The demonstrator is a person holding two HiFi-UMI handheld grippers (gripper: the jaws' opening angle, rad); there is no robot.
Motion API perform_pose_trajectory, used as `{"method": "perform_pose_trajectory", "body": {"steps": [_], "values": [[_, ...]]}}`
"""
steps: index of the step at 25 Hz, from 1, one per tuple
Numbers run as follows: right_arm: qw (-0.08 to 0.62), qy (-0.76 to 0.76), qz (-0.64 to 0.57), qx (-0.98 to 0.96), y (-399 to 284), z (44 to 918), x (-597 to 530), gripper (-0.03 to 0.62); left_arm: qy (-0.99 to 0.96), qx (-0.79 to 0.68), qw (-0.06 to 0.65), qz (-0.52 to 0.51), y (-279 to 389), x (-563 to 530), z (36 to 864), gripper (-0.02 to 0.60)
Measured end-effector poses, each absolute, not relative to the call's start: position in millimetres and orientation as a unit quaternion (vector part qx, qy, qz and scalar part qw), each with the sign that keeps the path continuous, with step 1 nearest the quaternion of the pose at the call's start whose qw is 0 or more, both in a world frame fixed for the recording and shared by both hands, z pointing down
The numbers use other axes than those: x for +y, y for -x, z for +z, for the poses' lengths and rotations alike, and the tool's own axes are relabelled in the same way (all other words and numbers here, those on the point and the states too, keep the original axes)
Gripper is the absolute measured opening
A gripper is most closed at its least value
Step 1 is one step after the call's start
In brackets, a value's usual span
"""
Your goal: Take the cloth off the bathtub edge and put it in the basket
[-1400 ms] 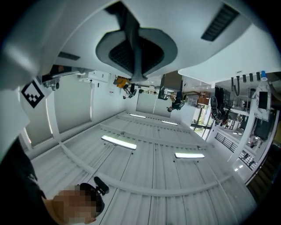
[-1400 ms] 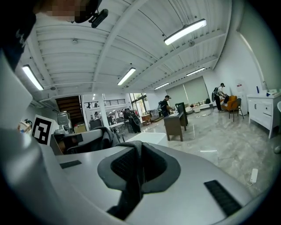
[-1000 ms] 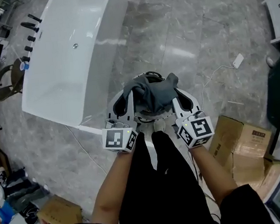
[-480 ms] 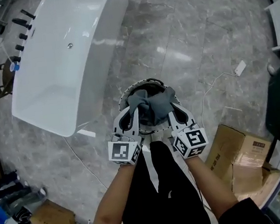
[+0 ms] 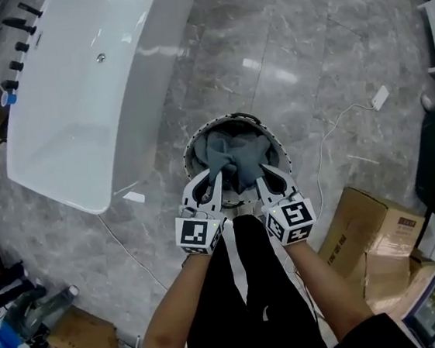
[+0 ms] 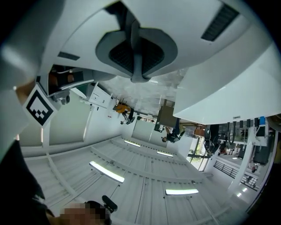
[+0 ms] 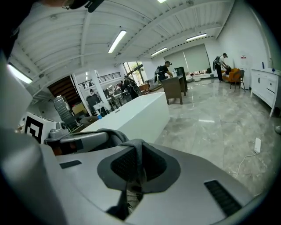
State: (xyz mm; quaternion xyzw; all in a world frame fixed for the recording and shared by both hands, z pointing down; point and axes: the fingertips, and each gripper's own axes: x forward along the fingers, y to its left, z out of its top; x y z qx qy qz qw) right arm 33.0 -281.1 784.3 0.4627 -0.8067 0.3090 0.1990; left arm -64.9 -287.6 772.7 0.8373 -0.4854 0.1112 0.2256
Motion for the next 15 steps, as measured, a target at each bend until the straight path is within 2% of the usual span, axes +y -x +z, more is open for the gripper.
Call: {"method": "perform_pose_trajectory", "body": {"steps": [8,15], "values": [[0.222,-0.464,0.343,-0.786,-40,848,-284,0.037,-0.857,-0.440,0.247,0.106,52,-290,830,0.020],[0.267,-0.441,0.339,-0.787,-44,908,-276,0.037,-0.833,-0.437,0.288,0.182,50,-289,908,0.020]]}}
